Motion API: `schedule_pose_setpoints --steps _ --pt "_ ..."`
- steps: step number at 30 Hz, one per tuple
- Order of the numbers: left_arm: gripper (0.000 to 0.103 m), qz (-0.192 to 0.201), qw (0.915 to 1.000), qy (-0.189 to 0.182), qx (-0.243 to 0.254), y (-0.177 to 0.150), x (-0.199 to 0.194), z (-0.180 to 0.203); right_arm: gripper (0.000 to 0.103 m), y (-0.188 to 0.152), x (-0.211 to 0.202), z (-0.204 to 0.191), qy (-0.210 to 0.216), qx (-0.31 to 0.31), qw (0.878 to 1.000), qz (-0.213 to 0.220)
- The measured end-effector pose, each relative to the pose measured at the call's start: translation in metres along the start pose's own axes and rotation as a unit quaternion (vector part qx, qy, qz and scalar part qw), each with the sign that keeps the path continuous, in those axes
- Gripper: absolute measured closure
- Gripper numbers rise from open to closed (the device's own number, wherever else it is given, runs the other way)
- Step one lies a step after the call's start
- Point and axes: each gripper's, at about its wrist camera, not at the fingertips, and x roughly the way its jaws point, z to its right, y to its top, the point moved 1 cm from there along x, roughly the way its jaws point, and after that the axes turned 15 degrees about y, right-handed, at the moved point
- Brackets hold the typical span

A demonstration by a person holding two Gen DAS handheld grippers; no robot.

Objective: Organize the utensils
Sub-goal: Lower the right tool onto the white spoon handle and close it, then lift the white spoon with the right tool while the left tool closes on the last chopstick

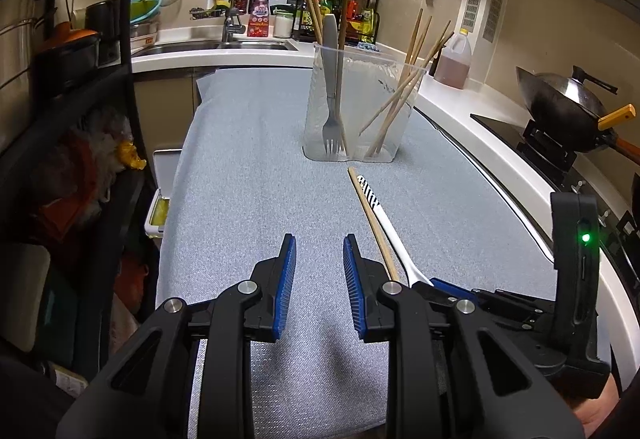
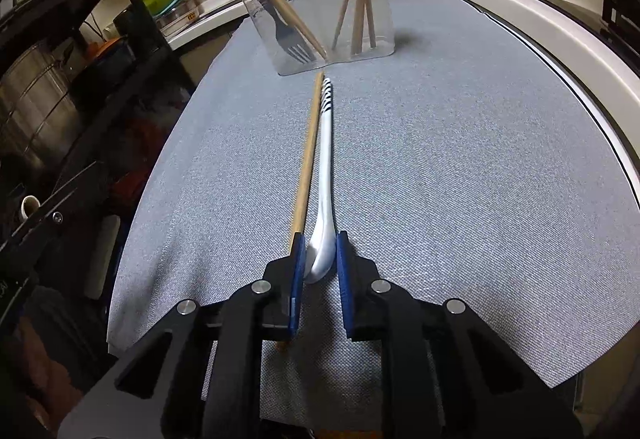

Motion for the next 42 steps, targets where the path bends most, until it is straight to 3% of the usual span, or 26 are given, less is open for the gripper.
schedule_pose_setpoints --steps 7,18,21,29,31,34,42 --pt "0.078 -0.022 0.9997 -0.011 0.002 -0.007 0.011 0.008 0.093 -0.001 -0.012 0.014 -0.006 0.023 1.0 0.01" --pt "0.078 -0.066 0.996 -0.06 -0.002 -0.022 0.035 0.045 0.094 -0.003 -0.036 0.037 -0.021 0.027 0.999 0.04" --pt "0.078 -0.072 0.9956 -0.058 0.013 -0.023 0.042 0.062 0.094 -0.004 -0.042 0.045 -0.033 0.021 0.998 0.047" --pt "0.078 -0.076 0.994 -0.009 0.078 -0.035 0.05 0.094 0.09 -0.007 -0.043 0.054 -0.025 0.004 0.999 0.042" --pt "0.078 -0.078 0.9933 -0.002 0.085 -0.037 0.051 0.091 0.09 -0.008 -0.042 0.052 -0.026 0.001 0.999 0.042" --pt "0.093 -0.08 0.9936 0.007 0.079 -0.034 0.051 0.079 0.09 -0.009 -0.039 0.048 -0.026 -0.005 0.999 0.038" --pt "0.094 -0.084 0.9952 0.013 0.048 -0.039 0.046 0.046 0.089 -0.01 -0.036 0.045 -0.028 -0.013 0.999 0.038"
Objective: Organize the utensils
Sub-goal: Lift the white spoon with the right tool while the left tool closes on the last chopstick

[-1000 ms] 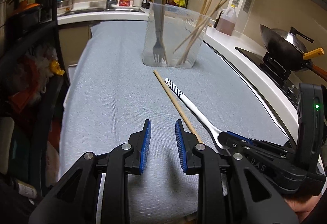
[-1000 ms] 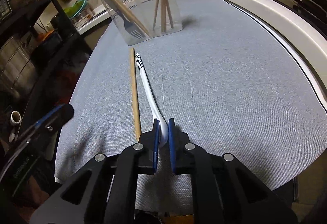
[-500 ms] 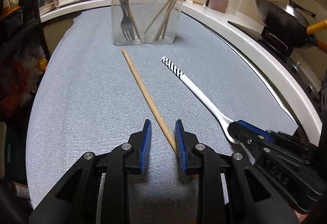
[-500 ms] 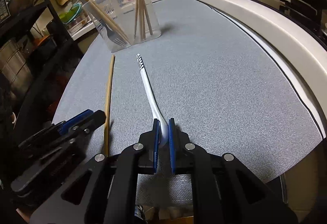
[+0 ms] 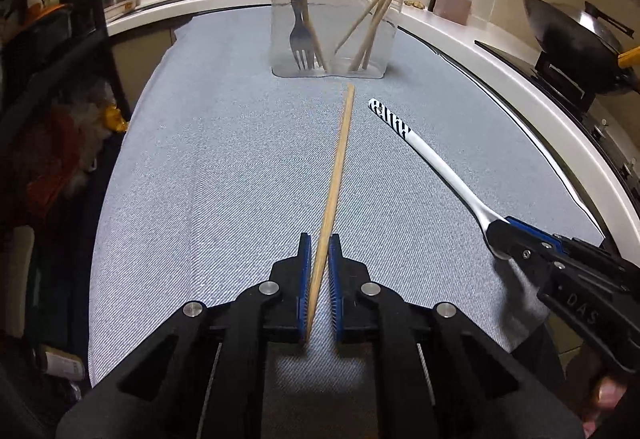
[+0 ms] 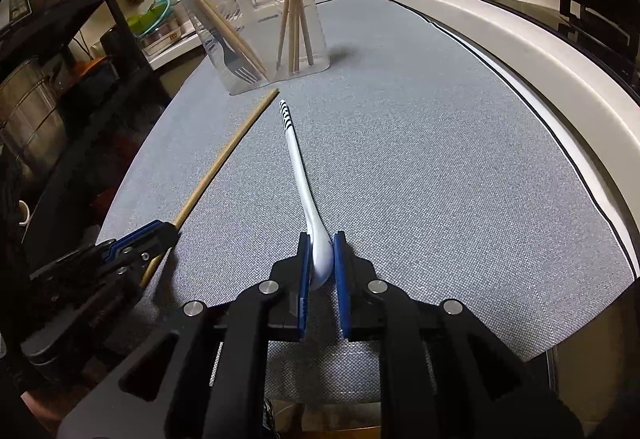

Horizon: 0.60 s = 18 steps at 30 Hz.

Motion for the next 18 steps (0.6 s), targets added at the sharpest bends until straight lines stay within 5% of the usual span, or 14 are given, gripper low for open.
schedule_pose_setpoints --steps 12,18 --pt "0.097 0.006 0.9999 -0.002 0.012 -0.002 -0.002 0.012 0.091 -0.002 0.001 -0.007 -0.014 -0.025 1.0 -0.001" --pt "0.097 0.004 1.0 0.009 -0.002 -0.003 -0.002 0.003 0.092 -0.001 -0.005 0.005 -0.055 -0.008 0.998 0.021"
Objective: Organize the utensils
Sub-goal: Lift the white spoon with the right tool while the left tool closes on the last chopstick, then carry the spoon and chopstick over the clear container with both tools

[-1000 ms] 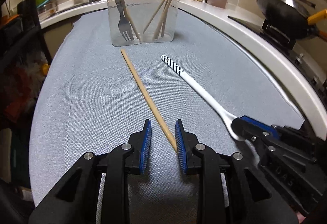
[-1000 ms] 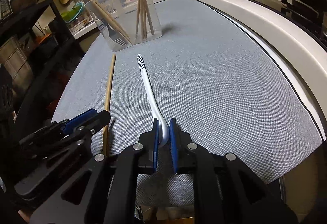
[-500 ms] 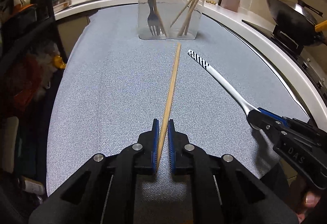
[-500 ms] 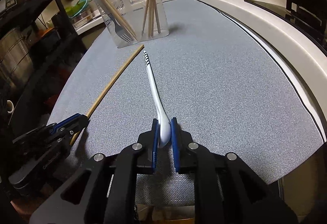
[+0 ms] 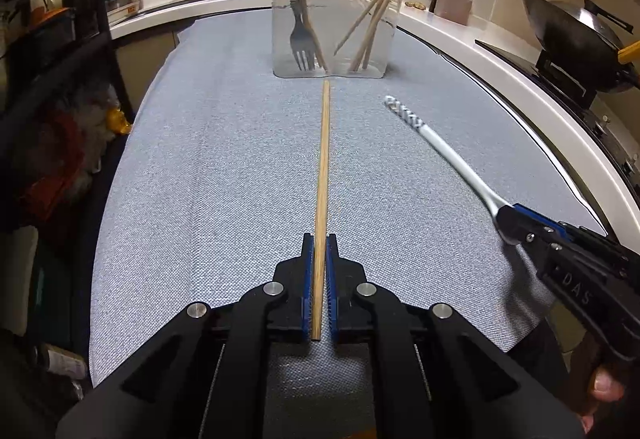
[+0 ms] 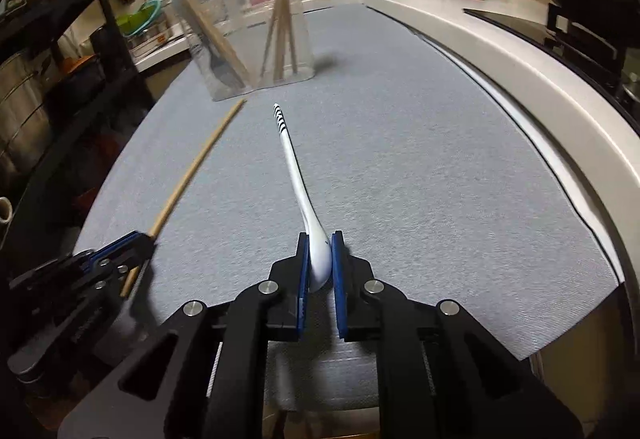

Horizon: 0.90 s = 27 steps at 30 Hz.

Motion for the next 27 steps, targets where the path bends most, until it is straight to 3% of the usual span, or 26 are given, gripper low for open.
schedule_pose_setpoints --steps 7,27 --pt "0.097 0.002 1.0 -0.004 0.002 0.0019 0.0008 0.0031 0.088 -0.0006 0.0017 -0.0022 0.01 -0.008 1.0 -0.006" --pt "0.097 0.005 1.0 -0.001 0.005 0.0034 0.0026 0.006 0.09 -0.0005 0.0024 -0.0064 0.006 -0.021 1.0 -0.01"
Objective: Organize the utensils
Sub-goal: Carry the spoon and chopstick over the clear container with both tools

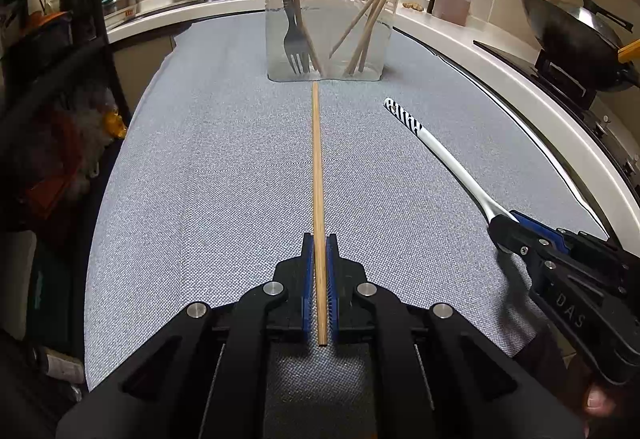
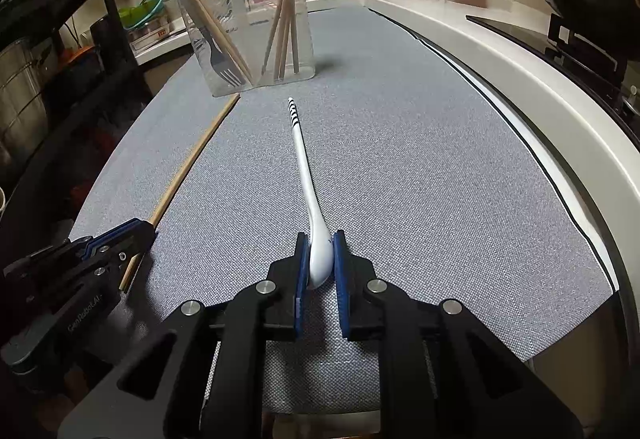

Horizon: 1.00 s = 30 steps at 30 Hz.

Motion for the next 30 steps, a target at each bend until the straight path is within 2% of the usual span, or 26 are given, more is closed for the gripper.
schedule_pose_setpoints --steps 8,20,30 --pt "0.097 0.004 1.0 -0.003 0.001 -0.001 -0.004 0.0 0.092 0.008 -0.016 -0.006 -0.002 -0.006 1.0 0.014" --pt "0.097 0.112 0.9936 0.002 -0.008 0.009 -0.061 -0.018 0.091 0.023 -0.066 -0.018 -0.022 -0.055 0.996 0.067" --pt "0.097 0.16 0.9867 -0.006 -0.026 0.037 -0.09 -0.033 0.091 0.059 -0.1 -0.02 -0.023 -0.092 0.99 0.108"
